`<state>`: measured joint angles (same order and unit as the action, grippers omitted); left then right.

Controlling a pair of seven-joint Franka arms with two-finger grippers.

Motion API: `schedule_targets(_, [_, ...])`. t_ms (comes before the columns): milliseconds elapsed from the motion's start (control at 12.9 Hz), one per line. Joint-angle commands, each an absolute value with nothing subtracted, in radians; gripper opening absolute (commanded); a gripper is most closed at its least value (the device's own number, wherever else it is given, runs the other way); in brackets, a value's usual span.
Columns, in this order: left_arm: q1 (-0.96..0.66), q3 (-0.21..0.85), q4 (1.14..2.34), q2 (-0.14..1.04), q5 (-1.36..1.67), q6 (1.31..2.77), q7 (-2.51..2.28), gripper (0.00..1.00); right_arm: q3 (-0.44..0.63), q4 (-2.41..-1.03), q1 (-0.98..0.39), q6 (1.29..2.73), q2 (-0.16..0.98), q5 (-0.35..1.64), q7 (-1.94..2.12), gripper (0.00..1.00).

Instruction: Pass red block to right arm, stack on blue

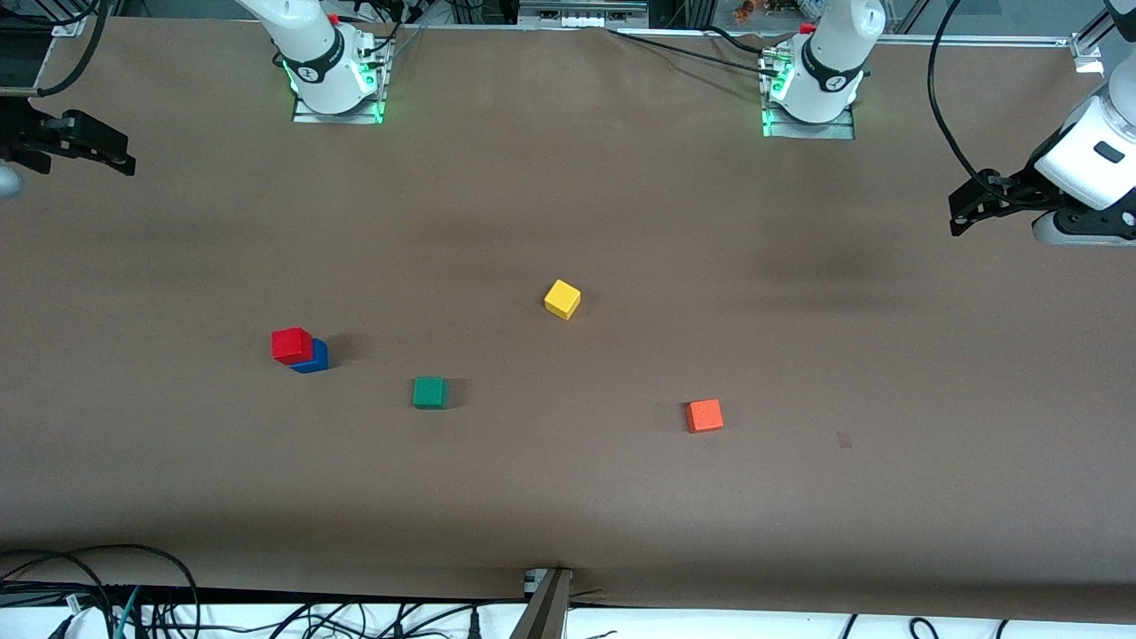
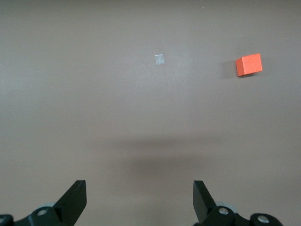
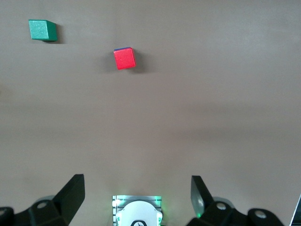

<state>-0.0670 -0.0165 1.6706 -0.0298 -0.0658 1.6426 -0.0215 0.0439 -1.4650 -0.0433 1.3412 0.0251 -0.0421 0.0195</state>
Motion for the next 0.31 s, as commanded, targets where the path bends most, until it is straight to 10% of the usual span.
schedule_targets(0, [-0.072,-0.018,1.644,-0.018,-0.060,1.618,-0.026,1.00,0.032,-1.430,-0.037,1.336,0.048,-0.055,0.037,1.00])
schedule_targets(232, [-0.074,-0.018,1.644,-0.020,-0.060,1.618,-0.026,1.00,0.031,-1.430,-0.040,1.338,0.048,-0.055,0.035,1.00])
